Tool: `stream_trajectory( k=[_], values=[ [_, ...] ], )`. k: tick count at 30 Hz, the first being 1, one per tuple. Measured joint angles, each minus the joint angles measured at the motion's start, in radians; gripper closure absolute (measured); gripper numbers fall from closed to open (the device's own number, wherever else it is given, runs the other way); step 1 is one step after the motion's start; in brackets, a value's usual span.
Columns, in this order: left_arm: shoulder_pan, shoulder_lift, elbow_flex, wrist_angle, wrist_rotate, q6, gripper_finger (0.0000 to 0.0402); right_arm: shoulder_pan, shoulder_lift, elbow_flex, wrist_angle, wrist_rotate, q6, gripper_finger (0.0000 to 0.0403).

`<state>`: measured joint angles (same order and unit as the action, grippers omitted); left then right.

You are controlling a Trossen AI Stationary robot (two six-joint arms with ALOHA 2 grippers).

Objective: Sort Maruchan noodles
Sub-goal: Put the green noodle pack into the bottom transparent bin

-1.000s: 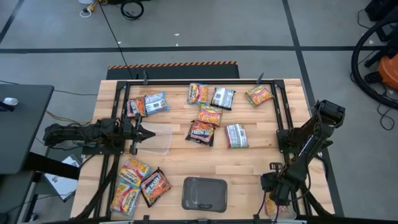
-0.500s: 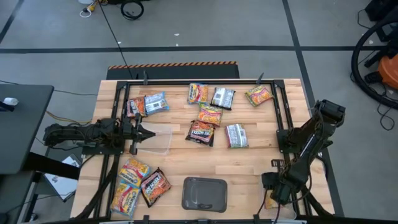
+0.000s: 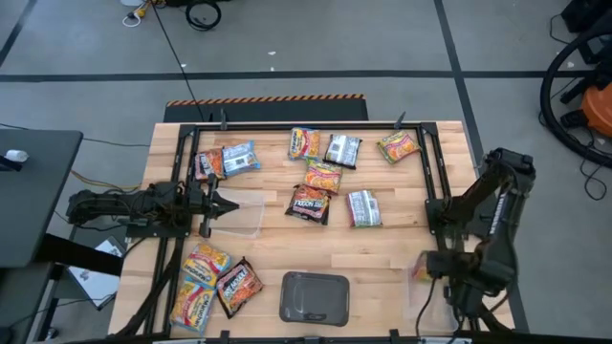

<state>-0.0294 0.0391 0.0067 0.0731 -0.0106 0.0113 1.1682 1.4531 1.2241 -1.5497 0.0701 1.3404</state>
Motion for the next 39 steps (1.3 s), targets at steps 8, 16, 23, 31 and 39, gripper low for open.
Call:
stream_trajectory(
  k=[8,16,23,31,39],
  values=[
    [0.0,0.0,0.0,0.0,0.0,0.0,0.0377,0.071,0.0,-0.02,-0.006,0.174,0.097,0.0398],
    [0.0,0.0,0.0,0.0,0.0,0.0,0.0377,0.169,0.001,-0.065,0.066,0.28,0.163,0.0398],
    [0.0,0.0,0.0,0.001,0.0,0.0,0.0377,0.205,0.001,-0.119,0.181,0.271,0.176,0.039],
    [0.0,0.0,0.0,0.001,0.0,0.0,0.0377,0.205,0.001,-0.123,0.197,0.27,0.173,0.0393],
    [0.0,0.0,0.0,0.001,0.0,0.0,0.0377,0.192,0.001,-0.123,0.082,0.239,0.224,0.0391]
  ],
)
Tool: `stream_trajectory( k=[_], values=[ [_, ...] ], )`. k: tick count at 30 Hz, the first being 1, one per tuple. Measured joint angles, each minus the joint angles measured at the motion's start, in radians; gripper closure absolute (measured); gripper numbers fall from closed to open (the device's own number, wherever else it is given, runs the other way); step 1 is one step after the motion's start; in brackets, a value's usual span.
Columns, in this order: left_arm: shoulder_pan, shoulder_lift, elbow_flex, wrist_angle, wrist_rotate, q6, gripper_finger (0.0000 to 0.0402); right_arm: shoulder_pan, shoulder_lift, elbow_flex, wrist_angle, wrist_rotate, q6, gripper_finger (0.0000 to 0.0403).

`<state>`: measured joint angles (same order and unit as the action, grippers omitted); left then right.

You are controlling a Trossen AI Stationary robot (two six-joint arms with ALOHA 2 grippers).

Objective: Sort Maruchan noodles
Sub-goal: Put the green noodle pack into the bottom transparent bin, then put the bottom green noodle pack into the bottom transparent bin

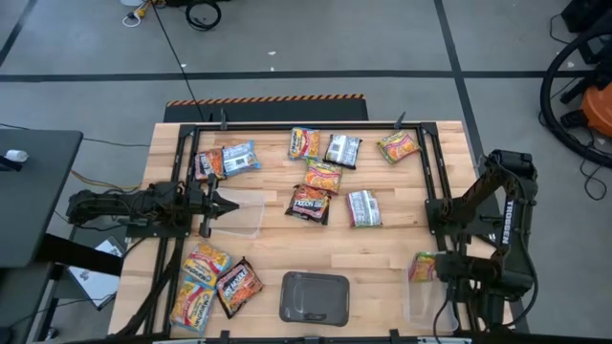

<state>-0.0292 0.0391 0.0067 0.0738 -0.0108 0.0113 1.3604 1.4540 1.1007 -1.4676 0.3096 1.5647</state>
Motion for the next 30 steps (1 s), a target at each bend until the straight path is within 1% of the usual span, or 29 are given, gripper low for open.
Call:
stream_trajectory(
  k=[5,11,20,22,26,28,30],
  values=[
    [0.0,0.0,0.0,0.0,0.0,0.0,0.0377,-0.011,0.0,0.0,-0.011,-0.016,-0.001,0.0395],
    [0.0,0.0,0.0,0.0,0.0,0.0,0.0377,-0.014,0.0,0.0,-0.007,-0.028,-0.005,0.0385],
    [0.0,0.0,0.0,0.0,0.0,0.0,0.0377,-0.015,0.0,0.0,0.119,-0.149,-0.039,0.0397],
    [0.0,0.0,0.0,0.0,0.0,0.0,0.0377,-0.015,0.0,0.001,0.125,-0.15,-0.038,0.0392],
    [0.0,0.0,0.0,0.0,0.0,0.0,0.0377,-0.021,0.0,0.012,0.078,-0.147,-0.023,0.0376],
    [0.0,0.0,0.0,0.0,0.0,0.0,0.0377,-0.026,0.0,0.036,0.042,-0.127,-0.028,0.0366],
    [0.0,0.0,0.0,0.0,0.0,0.0,0.0377,-0.037,0.0,0.074,0.016,-0.085,-0.051,0.0354]
  ],
)
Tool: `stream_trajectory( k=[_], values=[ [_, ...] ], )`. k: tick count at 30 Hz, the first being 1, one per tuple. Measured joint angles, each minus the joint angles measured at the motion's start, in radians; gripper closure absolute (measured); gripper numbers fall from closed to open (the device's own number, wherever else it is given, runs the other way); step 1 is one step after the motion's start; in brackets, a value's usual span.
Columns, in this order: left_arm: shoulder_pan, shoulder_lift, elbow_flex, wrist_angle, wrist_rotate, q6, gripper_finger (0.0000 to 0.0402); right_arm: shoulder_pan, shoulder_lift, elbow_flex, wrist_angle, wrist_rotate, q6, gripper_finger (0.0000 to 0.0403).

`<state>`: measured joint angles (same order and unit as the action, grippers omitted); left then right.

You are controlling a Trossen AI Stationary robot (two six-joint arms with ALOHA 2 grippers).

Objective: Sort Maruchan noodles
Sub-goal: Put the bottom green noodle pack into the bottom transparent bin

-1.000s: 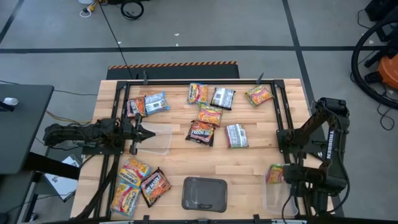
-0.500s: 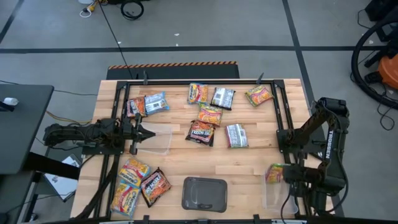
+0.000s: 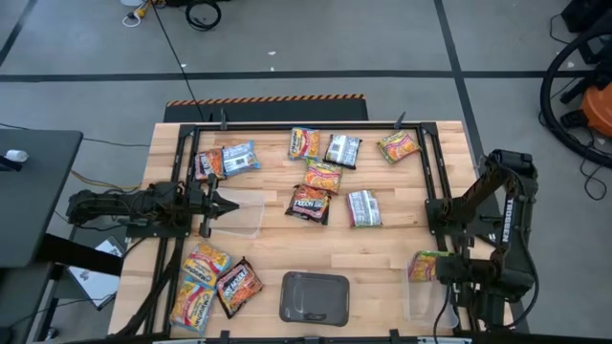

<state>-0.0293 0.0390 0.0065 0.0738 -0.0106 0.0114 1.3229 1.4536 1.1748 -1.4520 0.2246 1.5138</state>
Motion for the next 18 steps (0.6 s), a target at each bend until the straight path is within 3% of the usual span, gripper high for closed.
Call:
stream_trajectory(
  k=[5,10,18],
  values=[
    [0.0,0.0,0.0,0.0,0.0,0.0,0.0377,-0.077,-0.001,0.078,-0.062,0.164,-0.082,0.0311],
    [0.0,0.0,0.0,0.0,0.0,0.0,0.0377,-0.251,-0.001,0.082,-0.033,0.216,-0.316,0.0253],
    [0.0,0.0,0.0,0.0,0.0,0.0,0.0377,-0.513,-0.001,0.039,0.273,0.376,-0.818,0.0191]
  ],
)
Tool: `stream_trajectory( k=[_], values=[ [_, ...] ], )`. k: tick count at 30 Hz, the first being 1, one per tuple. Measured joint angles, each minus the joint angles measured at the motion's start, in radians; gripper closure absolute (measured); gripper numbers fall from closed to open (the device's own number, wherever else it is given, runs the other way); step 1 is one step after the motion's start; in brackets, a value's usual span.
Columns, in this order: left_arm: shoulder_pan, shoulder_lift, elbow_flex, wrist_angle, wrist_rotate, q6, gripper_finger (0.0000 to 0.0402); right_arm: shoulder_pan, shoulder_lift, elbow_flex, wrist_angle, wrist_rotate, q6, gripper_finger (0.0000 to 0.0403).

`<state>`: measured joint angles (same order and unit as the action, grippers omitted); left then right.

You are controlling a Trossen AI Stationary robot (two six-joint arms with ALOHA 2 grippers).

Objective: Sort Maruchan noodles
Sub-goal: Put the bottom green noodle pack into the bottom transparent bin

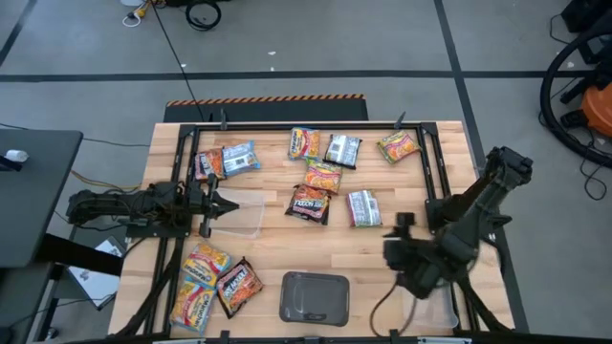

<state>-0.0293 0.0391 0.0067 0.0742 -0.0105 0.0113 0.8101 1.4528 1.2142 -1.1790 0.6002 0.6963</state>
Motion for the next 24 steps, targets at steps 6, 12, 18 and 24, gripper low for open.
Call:
stream_trajectory(
  k=[6,12,18,24],
  values=[
    [0.0,0.0,0.0,0.0,0.0,0.0,0.0377,-0.131,0.0,-0.157,0.306,0.01,-0.263,0.0184],
    [0.0,0.0,0.0,0.001,0.0,0.0,0.0377,-0.231,0.0,-0.315,0.433,0.01,-0.367,0.0185],
    [0.0,0.0,0.0,0.001,0.0,0.0,0.0377,-0.293,0.0,-0.478,0.579,0.005,-0.437,0.0186],
    [0.0,0.0,0.0,0.002,0.0,0.0,0.0377,-0.329,0.0,-0.564,0.655,0.016,-0.479,0.0191]
  ],
)
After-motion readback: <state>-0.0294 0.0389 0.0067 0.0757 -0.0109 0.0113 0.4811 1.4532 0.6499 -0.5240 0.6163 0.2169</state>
